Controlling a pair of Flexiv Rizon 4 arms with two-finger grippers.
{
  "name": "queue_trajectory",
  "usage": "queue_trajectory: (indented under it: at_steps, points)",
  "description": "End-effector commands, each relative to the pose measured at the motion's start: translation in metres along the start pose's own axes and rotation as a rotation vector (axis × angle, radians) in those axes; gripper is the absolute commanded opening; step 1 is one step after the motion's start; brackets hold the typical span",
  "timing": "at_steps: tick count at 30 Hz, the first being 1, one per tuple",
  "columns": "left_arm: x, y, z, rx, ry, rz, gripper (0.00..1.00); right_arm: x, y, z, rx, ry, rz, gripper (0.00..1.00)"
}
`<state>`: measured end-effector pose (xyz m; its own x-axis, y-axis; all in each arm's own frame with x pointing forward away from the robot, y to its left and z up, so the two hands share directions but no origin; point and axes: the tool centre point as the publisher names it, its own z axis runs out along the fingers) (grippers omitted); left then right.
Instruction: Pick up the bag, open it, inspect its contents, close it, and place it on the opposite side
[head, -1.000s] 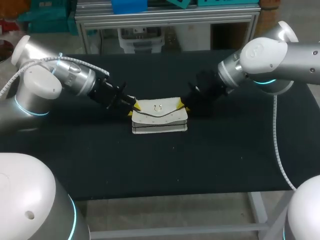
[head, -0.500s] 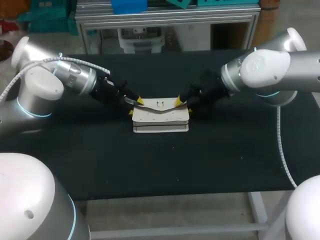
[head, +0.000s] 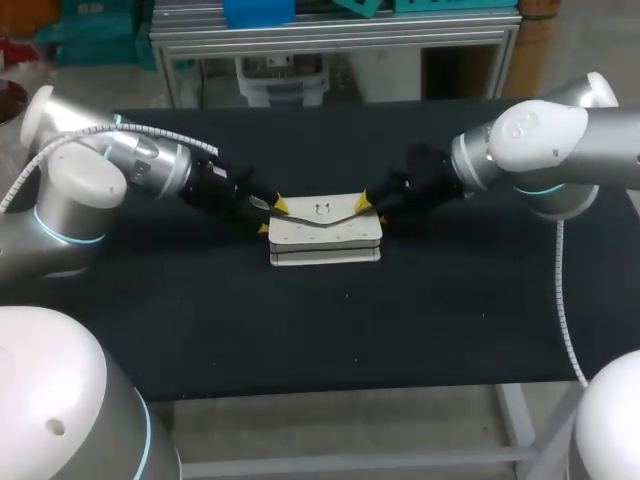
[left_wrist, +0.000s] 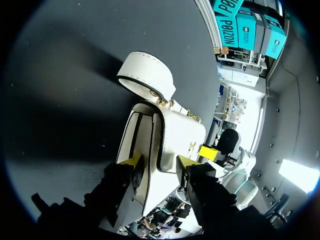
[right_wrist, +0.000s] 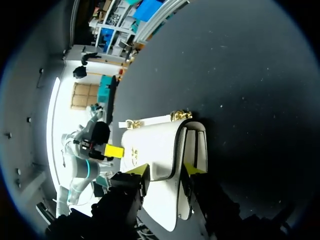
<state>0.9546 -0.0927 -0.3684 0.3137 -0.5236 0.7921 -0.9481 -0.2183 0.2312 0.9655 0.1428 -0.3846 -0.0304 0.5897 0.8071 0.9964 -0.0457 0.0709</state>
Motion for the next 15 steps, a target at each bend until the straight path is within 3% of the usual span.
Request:
queue_trajectory:
  at_steps: [1, 2, 3, 9, 10, 11, 12, 13, 15]
  points:
    - [-0.002, -0.004, 0.010, -0.008, 0.021, -0.008, 0.14, -0.005, 0.010, 0.004, 0.032, 0.050, -0.004, 0.28]
    - [-0.002, -0.003, 0.011, -0.005, 0.029, 0.000, 0.00, -0.005, 0.011, 0.004, 0.030, 0.053, -0.006, 0.20]
    - [-0.002, -0.001, 0.009, -0.005, 0.037, 0.008, 0.00, -0.004, 0.012, 0.004, 0.035, 0.056, -0.015, 0.00]
    - [-0.006, 0.016, 0.006, 0.011, 0.046, 0.051, 0.00, 0.001, 0.014, 0.004, 0.054, 0.054, -0.039, 0.00]
    - [-0.006, 0.017, 0.006, 0.015, 0.045, 0.051, 0.00, 0.001, 0.013, 0.004, 0.055, 0.053, -0.039, 0.09]
    - [-0.006, 0.017, 0.006, 0.022, 0.044, 0.052, 0.00, 0.001, 0.013, 0.004, 0.055, 0.052, -0.038, 0.39]
    - [-0.006, 0.018, 0.005, 0.032, 0.043, 0.057, 0.44, 0.001, 0.012, 0.003, 0.057, 0.040, -0.040, 0.94]
    - [-0.007, 0.019, 0.004, 0.038, 0.047, 0.057, 0.55, 0.001, 0.011, 0.002, 0.056, 0.036, -0.041, 1.00]
    - [-0.006, 0.018, 0.001, 0.045, 0.052, 0.060, 0.77, 0.001, 0.011, 0.000, 0.054, 0.033, -0.042, 1.00]
